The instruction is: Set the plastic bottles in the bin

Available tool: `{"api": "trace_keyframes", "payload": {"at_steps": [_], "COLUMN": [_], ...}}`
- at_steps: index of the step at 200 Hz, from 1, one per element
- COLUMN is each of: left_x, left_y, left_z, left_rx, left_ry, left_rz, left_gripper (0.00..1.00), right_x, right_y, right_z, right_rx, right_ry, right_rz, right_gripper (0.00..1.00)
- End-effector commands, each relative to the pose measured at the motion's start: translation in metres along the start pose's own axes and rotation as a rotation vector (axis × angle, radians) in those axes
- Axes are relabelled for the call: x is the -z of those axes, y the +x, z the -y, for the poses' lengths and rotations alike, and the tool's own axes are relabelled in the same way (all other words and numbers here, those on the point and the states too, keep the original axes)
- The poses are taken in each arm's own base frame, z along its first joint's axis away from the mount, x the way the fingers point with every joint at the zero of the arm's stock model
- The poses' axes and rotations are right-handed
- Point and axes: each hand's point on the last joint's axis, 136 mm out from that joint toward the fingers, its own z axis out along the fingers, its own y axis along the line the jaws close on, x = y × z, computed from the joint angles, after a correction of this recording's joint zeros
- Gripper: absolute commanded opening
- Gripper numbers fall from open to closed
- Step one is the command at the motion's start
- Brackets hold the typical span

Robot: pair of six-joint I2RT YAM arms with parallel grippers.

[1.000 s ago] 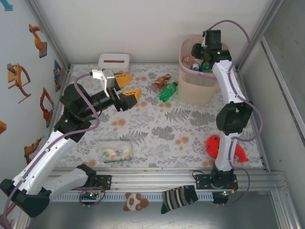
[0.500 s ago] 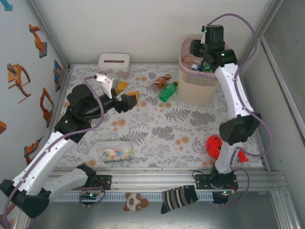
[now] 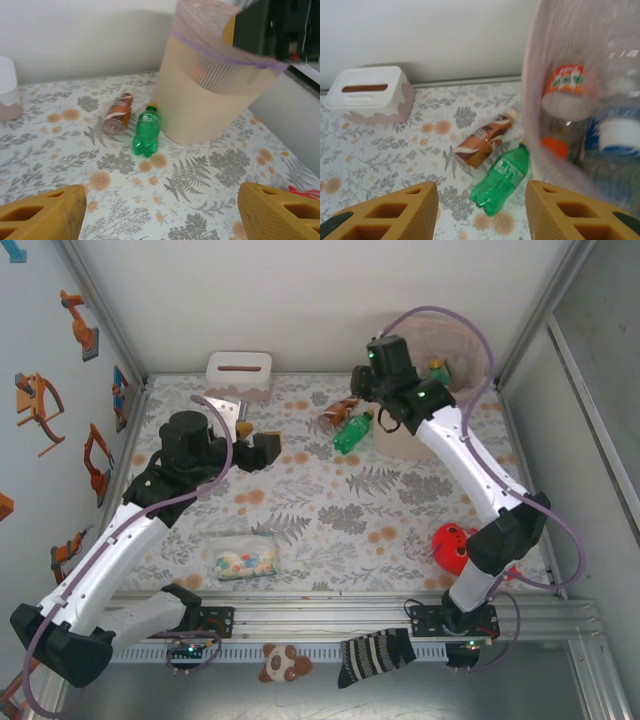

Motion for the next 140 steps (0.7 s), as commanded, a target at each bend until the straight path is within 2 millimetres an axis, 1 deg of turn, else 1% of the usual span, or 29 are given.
{"api": "trace_keyframes", "payload": {"at_steps": [1,19,36,55,76,103,127,140], "left_x": [0.001,0.002,0.003,0.005,0.005,0.004,0.004,0.004], "left_y": [0.009,0.013,0.018,0.023,0.026,0.032,0.036,0.038], "left_z": [-0.016,-0.021,-0.024,-0.027,-0.024,-0.027,-0.029,-0.03], "left_rx": [0.065,0.085,0.097,0.109,0.116,0.137,0.142,0.144], "left_ry": [-0.051,-0.066,-0.077,-0.085,-0.059,-0.068,-0.07,-0.073], "left_rz": [-0.017,-0.027,-0.039,-0.047,-0.054,-0.061,-0.071,-0.077], "left_gripper": [0.79,0.8,0.8,0.8,0.8,0.81,0.84,0.85], "right_x": [0.005,-0.007,-0.023,-0.043,-0.064,-0.091,-0.114,-0.125], "right_y": [-0.003,0.014,0.033,0.056,0.081,0.111,0.137,0.145], "right_z": [0.0,0.001,0.005,0.004,-0.002,-0.007,-0.003,-0.001], "right_rx": [-0.093,-0.112,-0.133,-0.161,-0.193,-0.248,-0.286,-0.29], "right_ry": [0.089,0.161,0.225,0.262,0.275,0.302,0.356,0.384], "right_rz": [0.097,0.099,0.09,0.064,0.034,0.004,-0.018,-0.016], "right_gripper": [0.53,0.55,0.57,0.58,0.61,0.67,0.74,0.77]}}
